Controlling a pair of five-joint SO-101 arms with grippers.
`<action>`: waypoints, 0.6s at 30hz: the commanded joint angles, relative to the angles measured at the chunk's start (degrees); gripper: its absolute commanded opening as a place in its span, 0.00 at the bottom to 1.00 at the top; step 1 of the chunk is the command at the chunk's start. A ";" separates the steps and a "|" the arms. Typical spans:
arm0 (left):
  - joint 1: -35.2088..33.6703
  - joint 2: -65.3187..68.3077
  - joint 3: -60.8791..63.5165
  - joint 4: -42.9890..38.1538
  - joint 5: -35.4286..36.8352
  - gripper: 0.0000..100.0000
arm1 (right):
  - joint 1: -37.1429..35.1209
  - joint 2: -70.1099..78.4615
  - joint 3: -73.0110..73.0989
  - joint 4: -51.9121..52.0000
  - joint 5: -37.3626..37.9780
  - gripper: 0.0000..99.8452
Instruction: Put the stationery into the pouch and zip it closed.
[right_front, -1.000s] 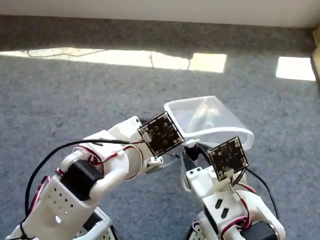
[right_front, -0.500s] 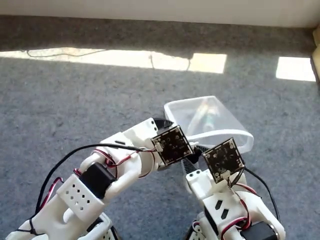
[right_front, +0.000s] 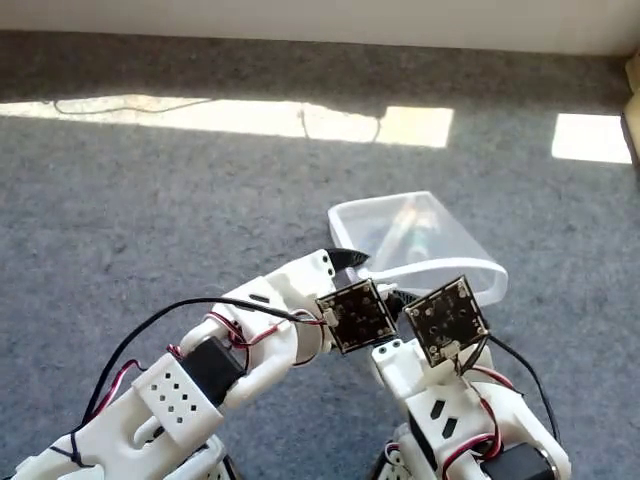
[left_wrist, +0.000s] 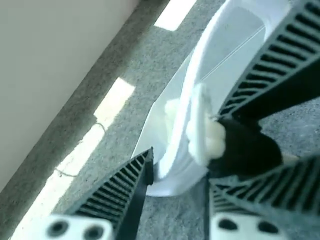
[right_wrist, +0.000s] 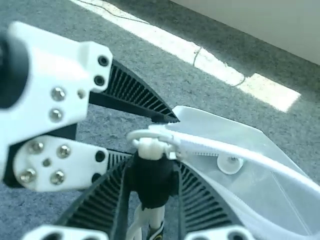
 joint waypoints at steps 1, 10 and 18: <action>0.66 -1.54 -0.40 -2.11 -0.35 0.07 | 1.19 0.31 -3.74 -0.13 0.53 0.00; 0.48 -1.54 -0.31 -1.76 -0.26 0.01 | 12.79 0.31 -3.30 -7.43 0.18 0.00; -3.03 -1.54 -0.57 0.00 5.45 0.01 | 18.51 0.40 -3.21 -12.00 0.44 0.00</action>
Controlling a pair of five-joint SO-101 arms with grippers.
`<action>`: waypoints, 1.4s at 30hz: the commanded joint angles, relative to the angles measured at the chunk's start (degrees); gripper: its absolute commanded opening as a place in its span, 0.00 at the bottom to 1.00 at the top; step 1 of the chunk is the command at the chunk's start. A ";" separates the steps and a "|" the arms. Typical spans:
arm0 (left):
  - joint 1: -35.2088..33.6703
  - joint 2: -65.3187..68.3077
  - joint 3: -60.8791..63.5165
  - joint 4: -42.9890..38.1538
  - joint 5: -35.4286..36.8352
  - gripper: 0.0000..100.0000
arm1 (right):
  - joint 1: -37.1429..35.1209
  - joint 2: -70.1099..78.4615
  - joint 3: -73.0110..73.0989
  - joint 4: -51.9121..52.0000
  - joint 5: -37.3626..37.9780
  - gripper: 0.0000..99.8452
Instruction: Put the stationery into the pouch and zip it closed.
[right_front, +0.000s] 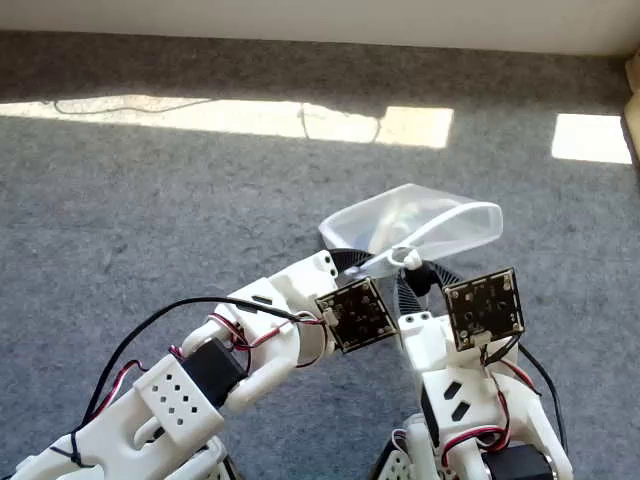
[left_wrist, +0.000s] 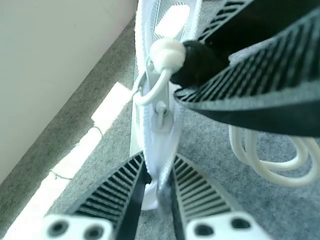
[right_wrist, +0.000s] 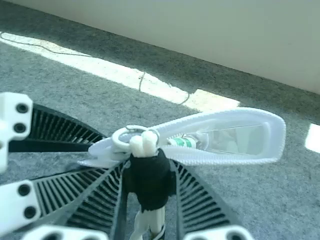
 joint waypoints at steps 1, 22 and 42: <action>-3.91 -1.54 -0.66 0.70 2.55 0.01 | 6.11 -0.13 -2.68 -4.18 0.44 0.00; -8.22 -1.63 -0.75 1.05 2.20 0.00 | 19.21 -0.13 3.74 -15.96 5.71 0.00; -10.33 -22.81 3.38 10.90 2.20 0.00 | 24.22 -0.22 4.53 -19.47 5.63 0.00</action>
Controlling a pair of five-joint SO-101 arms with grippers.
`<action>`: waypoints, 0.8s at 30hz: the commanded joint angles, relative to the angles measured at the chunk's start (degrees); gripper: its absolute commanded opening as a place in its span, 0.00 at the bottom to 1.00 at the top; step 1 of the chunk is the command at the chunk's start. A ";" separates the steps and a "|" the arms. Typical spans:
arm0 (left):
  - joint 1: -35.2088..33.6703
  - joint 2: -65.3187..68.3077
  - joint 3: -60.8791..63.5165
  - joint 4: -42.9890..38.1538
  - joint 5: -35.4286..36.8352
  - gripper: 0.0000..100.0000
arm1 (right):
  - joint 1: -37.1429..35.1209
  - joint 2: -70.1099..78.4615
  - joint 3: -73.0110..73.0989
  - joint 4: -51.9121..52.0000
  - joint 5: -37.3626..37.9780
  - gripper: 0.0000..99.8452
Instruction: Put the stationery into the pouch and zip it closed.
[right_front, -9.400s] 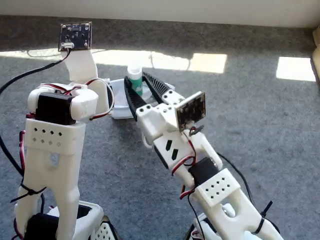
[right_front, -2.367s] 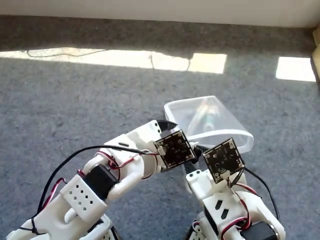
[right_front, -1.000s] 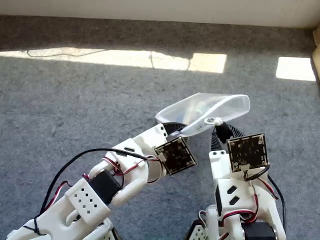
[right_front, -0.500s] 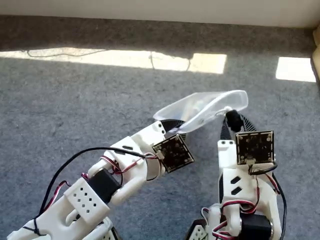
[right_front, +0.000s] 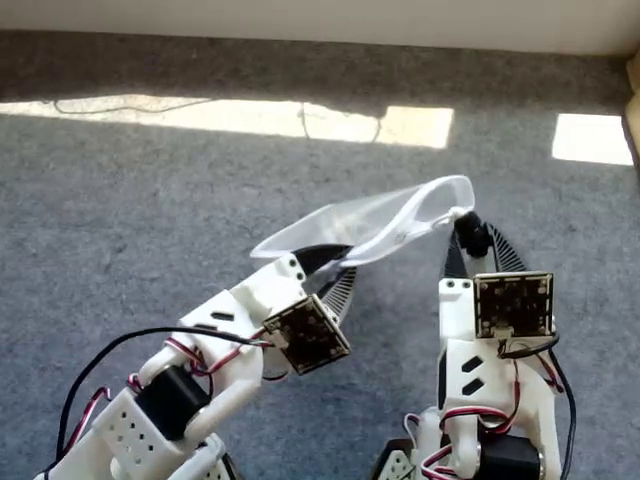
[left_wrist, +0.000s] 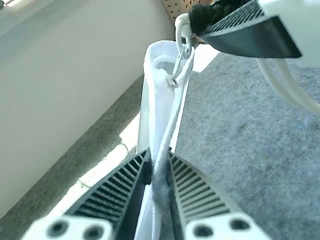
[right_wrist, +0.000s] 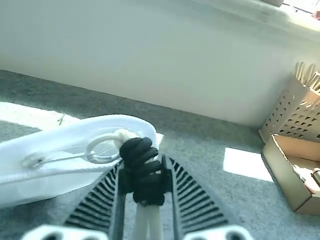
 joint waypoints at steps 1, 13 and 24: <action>-4.18 -5.67 0.75 5.01 0.62 0.00 | 5.41 0.31 -0.84 -3.21 0.18 0.00; -4.09 -9.54 0.92 8.53 0.09 0.03 | -10.59 -0.22 -1.54 4.97 0.18 0.00; -4.09 -10.07 -2.86 14.07 2.99 0.21 | -22.73 0.22 -4.35 4.09 0.44 0.00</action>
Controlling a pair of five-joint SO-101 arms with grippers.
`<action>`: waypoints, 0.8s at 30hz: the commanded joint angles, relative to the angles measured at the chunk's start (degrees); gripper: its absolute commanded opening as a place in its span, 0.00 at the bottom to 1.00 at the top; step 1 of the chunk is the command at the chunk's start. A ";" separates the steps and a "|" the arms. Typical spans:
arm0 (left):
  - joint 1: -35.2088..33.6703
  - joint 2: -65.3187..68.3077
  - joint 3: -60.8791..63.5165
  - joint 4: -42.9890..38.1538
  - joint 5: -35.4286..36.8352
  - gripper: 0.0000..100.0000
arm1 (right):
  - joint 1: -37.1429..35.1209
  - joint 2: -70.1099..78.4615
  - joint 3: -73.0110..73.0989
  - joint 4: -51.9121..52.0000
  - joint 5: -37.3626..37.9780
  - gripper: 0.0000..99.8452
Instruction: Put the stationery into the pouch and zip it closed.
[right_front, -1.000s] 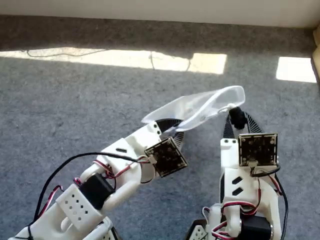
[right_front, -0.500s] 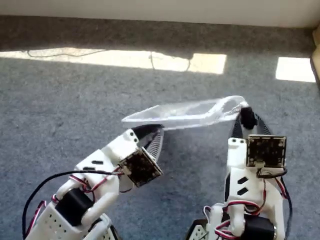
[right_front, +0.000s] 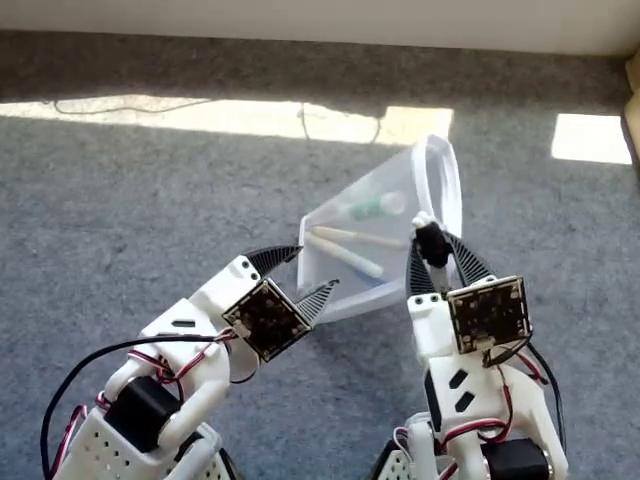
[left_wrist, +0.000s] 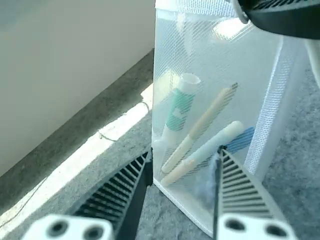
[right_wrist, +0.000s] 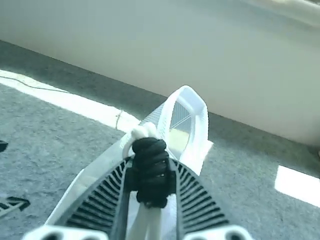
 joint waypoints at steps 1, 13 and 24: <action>-0.40 -0.75 -5.58 4.13 0.97 0.21 | -5.23 0.40 -4.26 -0.48 0.88 0.00; 5.23 -0.75 -13.85 12.92 9.93 0.27 | -16.31 0.57 -13.32 -0.13 1.14 0.00; 8.48 -0.48 -6.46 3.60 12.75 0.27 | -21.32 0.57 -13.32 1.89 0.70 0.00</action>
